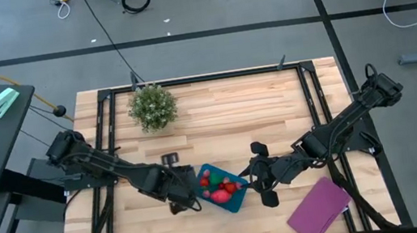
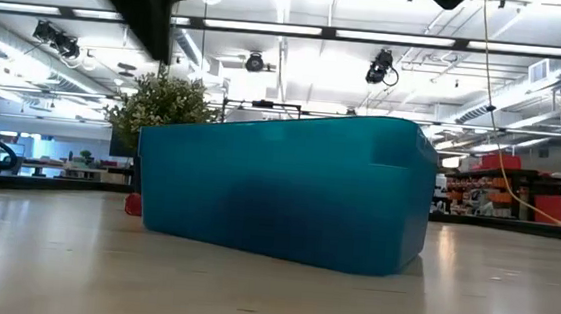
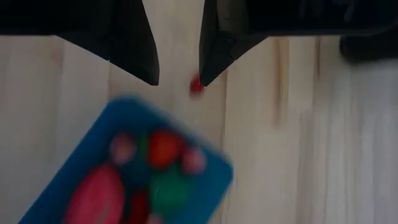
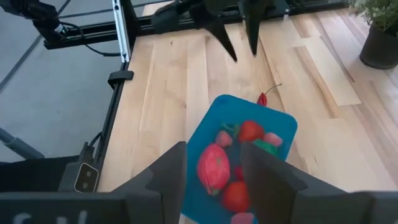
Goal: Pick and placing Produce into tupperware
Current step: Put the red cherry into the blue bin
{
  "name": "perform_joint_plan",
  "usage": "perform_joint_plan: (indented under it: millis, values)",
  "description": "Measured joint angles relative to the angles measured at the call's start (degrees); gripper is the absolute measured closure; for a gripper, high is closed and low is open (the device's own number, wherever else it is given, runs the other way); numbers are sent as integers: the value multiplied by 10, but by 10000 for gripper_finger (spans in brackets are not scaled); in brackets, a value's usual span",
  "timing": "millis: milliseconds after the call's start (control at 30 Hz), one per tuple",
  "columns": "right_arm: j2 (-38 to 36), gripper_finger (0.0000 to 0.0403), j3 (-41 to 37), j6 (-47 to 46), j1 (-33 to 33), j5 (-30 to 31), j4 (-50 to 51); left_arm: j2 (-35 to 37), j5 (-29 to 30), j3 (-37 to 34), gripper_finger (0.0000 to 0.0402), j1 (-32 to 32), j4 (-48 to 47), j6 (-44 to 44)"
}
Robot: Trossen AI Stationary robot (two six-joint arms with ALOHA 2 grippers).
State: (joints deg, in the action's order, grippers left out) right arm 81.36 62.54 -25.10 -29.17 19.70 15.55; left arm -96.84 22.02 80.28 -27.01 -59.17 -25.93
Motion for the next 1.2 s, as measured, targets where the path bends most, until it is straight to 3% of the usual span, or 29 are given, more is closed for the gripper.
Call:
perform_joint_plan:
  millis: [167, 600, 867, 1200]
  values:
    - [0, 243, 0, -13, 0, 0, 2, 0, -50, -48, 277, 4, -59, -49]
    - [0, 243, 0, -13, 0, 0, 3, -1, -48, -222, 270, 43, 146, -4]
    - [0, 243, 0, -8, 0, 0, 3, -1, -38, -245, 282, 73, 205, 3]
    - [0, 243, 0, -7, 2, 0, 3, -1, -63, -245, 269, 71, 255, 41]
